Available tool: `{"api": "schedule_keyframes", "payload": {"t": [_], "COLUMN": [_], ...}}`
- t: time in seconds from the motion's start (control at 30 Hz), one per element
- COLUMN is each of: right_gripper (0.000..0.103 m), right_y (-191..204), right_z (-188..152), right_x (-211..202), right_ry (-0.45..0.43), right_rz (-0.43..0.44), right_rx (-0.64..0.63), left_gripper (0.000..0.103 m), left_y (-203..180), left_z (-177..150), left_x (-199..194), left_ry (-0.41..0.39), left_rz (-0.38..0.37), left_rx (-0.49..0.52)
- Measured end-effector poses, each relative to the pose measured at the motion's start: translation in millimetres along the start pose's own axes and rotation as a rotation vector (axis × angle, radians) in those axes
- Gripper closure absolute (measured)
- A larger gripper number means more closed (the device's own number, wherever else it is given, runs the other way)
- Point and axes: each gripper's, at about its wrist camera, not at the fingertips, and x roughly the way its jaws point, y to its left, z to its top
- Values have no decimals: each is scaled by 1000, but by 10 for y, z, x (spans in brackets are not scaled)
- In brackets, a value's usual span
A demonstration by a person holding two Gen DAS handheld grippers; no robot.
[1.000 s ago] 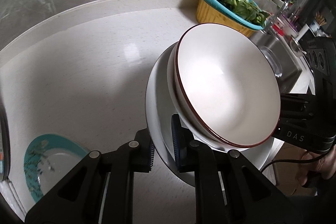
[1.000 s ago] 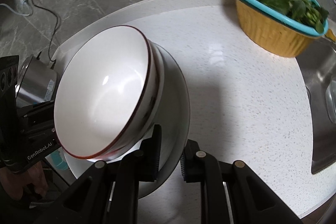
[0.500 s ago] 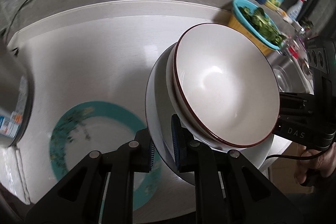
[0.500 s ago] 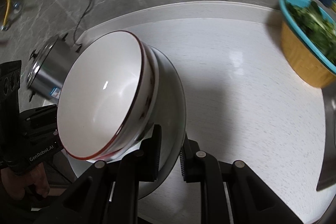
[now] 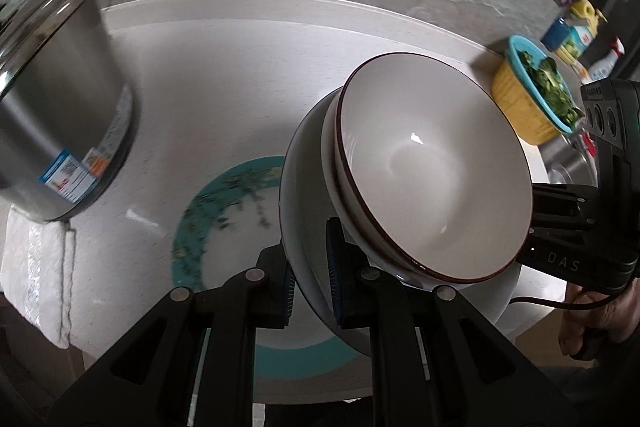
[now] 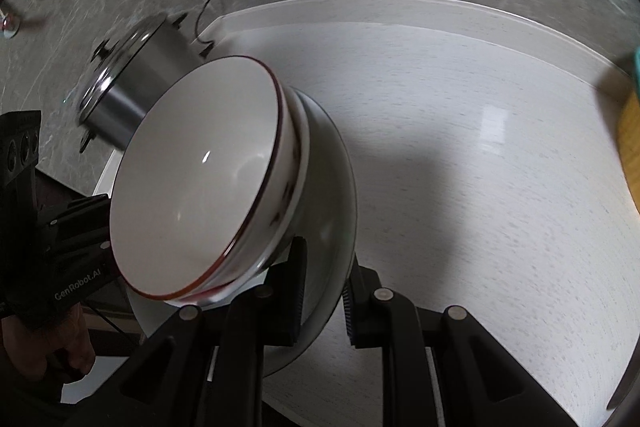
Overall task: Organize plates and bowls
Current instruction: 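Lift the plate with bowls in both grippers and carry it over the teal floral plate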
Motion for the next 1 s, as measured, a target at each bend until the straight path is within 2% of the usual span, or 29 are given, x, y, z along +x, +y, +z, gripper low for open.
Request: {"api": "schedule_keyframes", "payload": {"t": [0.4, 1.0], "right_gripper": [84, 84], "right_y": [334, 433], "right_z": [44, 5], "right_x": [489, 878], "right_ry": [74, 115], "right_rz": [37, 26], "right_rx": [-53, -77], "left_gripper": [92, 92], "left_y": [645, 929], "left_z": [-351, -509], "left_x": [147, 583], "left_ry": [39, 75], "left_rz": [32, 32], "left_rx": [-77, -88]}}
